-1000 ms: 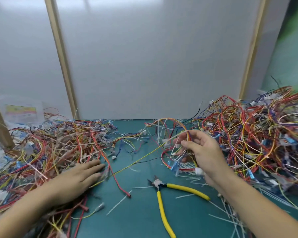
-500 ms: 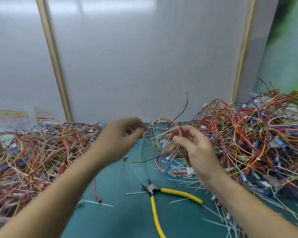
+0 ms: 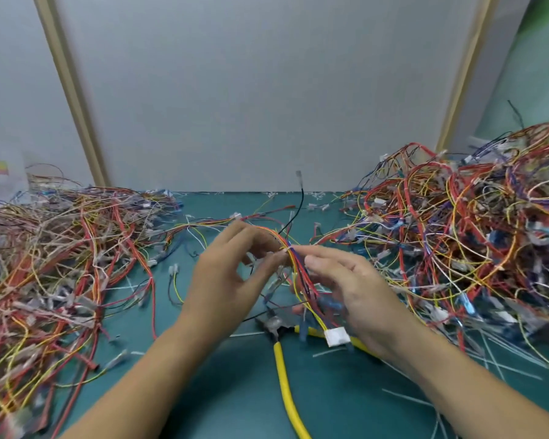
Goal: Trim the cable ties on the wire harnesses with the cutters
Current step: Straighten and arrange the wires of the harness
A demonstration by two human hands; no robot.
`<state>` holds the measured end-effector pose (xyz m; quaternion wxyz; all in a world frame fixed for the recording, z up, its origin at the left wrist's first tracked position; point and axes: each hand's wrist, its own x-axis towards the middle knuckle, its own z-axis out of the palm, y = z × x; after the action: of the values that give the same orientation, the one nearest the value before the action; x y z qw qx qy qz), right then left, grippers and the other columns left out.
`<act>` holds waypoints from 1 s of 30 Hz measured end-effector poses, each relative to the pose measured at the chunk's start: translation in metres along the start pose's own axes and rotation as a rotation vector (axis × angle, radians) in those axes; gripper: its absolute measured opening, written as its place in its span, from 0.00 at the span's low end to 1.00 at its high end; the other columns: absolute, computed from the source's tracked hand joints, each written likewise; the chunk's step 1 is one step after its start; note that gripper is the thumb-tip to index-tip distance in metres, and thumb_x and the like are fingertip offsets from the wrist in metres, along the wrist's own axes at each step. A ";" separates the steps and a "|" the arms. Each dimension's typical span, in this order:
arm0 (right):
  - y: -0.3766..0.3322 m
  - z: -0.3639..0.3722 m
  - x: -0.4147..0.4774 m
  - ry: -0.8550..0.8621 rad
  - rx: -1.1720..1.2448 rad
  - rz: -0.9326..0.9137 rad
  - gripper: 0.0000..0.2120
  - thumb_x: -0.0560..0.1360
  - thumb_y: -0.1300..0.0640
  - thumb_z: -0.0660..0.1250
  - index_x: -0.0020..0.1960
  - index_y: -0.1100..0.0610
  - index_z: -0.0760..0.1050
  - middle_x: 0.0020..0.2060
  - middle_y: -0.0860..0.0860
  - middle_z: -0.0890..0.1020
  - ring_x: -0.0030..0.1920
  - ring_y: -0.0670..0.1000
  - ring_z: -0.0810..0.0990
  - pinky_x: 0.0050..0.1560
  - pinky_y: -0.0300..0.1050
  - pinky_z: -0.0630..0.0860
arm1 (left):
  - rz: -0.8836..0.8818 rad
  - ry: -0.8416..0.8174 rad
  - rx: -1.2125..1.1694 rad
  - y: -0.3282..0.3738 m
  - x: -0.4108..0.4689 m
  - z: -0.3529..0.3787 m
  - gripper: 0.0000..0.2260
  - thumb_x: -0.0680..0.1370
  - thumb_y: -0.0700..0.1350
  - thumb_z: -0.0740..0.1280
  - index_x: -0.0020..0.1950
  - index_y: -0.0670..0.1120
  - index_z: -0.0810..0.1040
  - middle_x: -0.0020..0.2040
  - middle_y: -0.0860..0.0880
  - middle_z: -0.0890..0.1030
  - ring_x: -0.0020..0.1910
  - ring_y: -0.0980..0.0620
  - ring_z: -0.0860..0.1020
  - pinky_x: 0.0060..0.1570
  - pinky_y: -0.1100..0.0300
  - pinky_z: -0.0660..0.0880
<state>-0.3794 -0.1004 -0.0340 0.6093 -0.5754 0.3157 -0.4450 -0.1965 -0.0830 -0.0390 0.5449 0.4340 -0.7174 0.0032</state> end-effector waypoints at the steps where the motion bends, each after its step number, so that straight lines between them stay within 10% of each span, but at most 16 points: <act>1: -0.001 0.000 -0.001 -0.029 0.055 0.026 0.14 0.81 0.61 0.60 0.53 0.57 0.85 0.43 0.53 0.85 0.42 0.49 0.82 0.42 0.52 0.82 | 0.017 0.019 0.013 0.001 0.000 0.000 0.04 0.76 0.45 0.71 0.44 0.46 0.80 0.42 0.54 0.78 0.43 0.54 0.78 0.41 0.60 0.74; 14: -0.007 -0.006 -0.001 0.040 -0.101 -0.136 0.16 0.66 0.53 0.71 0.49 0.62 0.79 0.34 0.55 0.76 0.30 0.47 0.72 0.29 0.44 0.76 | 0.141 -0.060 0.032 0.011 -0.001 -0.005 0.05 0.77 0.47 0.71 0.46 0.47 0.85 0.40 0.53 0.79 0.36 0.55 0.77 0.37 0.58 0.75; 30: -0.005 -0.006 -0.008 0.072 -0.711 -0.498 0.05 0.73 0.57 0.70 0.44 0.47 0.81 0.43 0.44 0.82 0.39 0.50 0.79 0.32 0.52 0.77 | 0.123 -0.191 0.150 0.017 -0.003 -0.008 0.03 0.77 0.42 0.67 0.44 0.48 0.75 0.35 0.59 0.65 0.34 0.59 0.66 0.32 0.60 0.67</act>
<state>-0.3888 -0.0950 -0.0309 0.2357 -0.7921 0.3220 -0.4620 -0.2010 -0.0667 -0.0307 0.4387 0.4271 -0.7891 0.0490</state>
